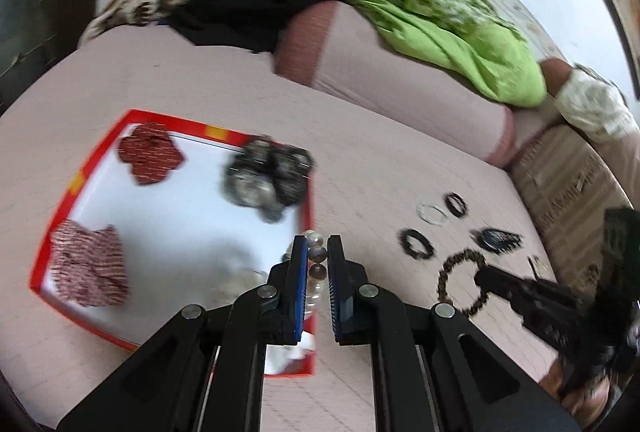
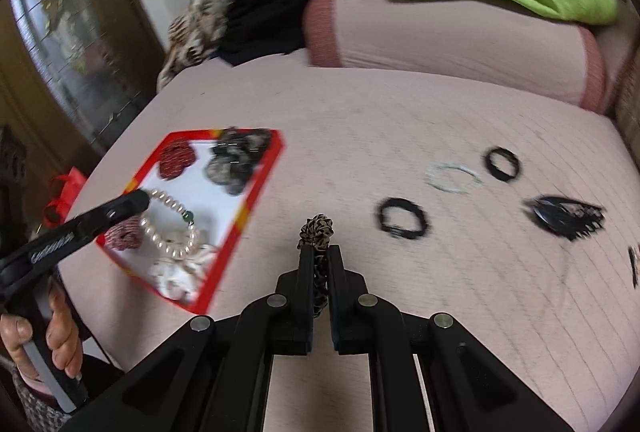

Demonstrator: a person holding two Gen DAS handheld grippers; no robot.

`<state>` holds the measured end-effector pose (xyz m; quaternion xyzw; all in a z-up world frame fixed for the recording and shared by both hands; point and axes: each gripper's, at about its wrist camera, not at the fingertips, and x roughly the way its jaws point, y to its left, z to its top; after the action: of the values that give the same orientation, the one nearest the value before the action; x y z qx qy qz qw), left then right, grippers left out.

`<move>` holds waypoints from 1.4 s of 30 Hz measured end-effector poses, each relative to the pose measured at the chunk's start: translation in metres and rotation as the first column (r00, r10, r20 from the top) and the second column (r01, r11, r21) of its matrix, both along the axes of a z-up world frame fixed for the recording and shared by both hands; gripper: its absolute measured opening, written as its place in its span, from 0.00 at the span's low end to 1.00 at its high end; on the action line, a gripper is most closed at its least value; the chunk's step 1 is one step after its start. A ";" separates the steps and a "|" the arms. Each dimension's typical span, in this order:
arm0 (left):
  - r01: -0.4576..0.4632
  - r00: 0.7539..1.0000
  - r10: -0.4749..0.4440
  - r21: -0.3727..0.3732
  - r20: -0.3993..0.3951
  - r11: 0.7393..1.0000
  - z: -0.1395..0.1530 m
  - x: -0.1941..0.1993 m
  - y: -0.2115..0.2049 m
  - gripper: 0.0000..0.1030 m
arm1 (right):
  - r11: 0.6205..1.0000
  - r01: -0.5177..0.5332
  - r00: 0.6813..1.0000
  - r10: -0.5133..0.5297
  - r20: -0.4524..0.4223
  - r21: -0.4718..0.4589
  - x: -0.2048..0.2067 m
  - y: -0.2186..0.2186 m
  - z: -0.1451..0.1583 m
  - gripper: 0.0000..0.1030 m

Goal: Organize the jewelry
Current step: 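Carry both bracelets into the red-rimmed tray and open both tools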

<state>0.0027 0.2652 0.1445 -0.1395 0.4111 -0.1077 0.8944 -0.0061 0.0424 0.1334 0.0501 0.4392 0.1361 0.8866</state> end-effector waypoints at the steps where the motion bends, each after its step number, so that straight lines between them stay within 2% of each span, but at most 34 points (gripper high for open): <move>1: -0.018 1.000 0.018 0.003 -0.010 1.000 0.001 0.005 0.006 0.09 | 1.000 -0.020 1.000 0.020 0.005 -0.008 0.002 0.011 0.002 0.07; 8: -0.075 0.994 0.076 0.021 -0.072 0.997 -0.010 0.048 0.038 0.09 | 0.990 -0.121 0.992 0.123 0.019 -0.068 0.021 0.076 0.011 0.07; 13: -0.151 0.980 0.154 0.030 -0.128 0.988 -0.033 0.065 0.074 0.09 | 0.981 -0.171 0.985 0.171 -0.013 -0.090 0.040 0.118 0.002 0.07; 15: -0.184 0.971 0.190 0.059 -0.142 0.981 -0.040 0.069 0.086 0.09 | 0.977 -0.197 0.980 0.195 -0.027 -0.087 0.049 0.136 -0.003 0.07; 19: -0.241 0.956 0.264 0.173 -0.129 0.955 -0.050 0.076 0.104 0.09 | 0.969 -0.246 0.968 0.244 -0.055 -0.032 0.066 0.169 -0.014 0.07; 23: -0.279 0.940 0.301 0.147 -0.161 0.949 -0.062 0.084 0.122 0.09 | 0.963 -0.259 0.957 0.266 -0.115 0.067 0.085 0.190 -0.034 0.07; 28: -0.326 0.919 0.345 0.124 -0.190 0.937 -0.073 0.091 0.137 0.09 | 0.966 -0.252 0.950 0.258 -0.177 0.058 0.098 0.201 -0.065 0.07; 32: -0.328 0.918 0.351 0.140 -0.185 0.934 -0.074 0.091 0.135 0.09 | 0.969 -0.243 0.949 0.247 -0.198 0.042 0.101 0.196 -0.077 0.08; 36: -0.327 0.925 0.343 0.118 -0.161 0.938 -0.066 0.088 0.132 0.09 | 0.972 -0.234 0.951 0.234 -0.204 0.024 0.099 0.188 -0.081 0.11; 37: -0.326 0.928 0.341 0.115 -0.151 0.938 -0.063 0.086 0.131 0.11 | 0.972 -0.234 0.951 0.233 -0.203 0.022 0.098 0.187 -0.081 0.11; 40: -0.328 0.932 0.342 0.121 -0.117 0.937 -0.056 0.081 0.129 0.25 | 0.971 -0.240 0.954 0.238 -0.182 0.008 0.093 0.183 -0.073 0.18; 42: -0.331 0.934 0.344 0.132 -0.093 0.934 -0.050 0.077 0.127 0.30 | 0.970 -0.243 0.957 0.241 -0.160 0.011 0.088 0.179 -0.065 0.29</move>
<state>0.0795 0.3918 0.0943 -0.1627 0.4372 0.0795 0.8810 0.0818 0.2215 0.0683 0.0028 0.5124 0.2370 0.8254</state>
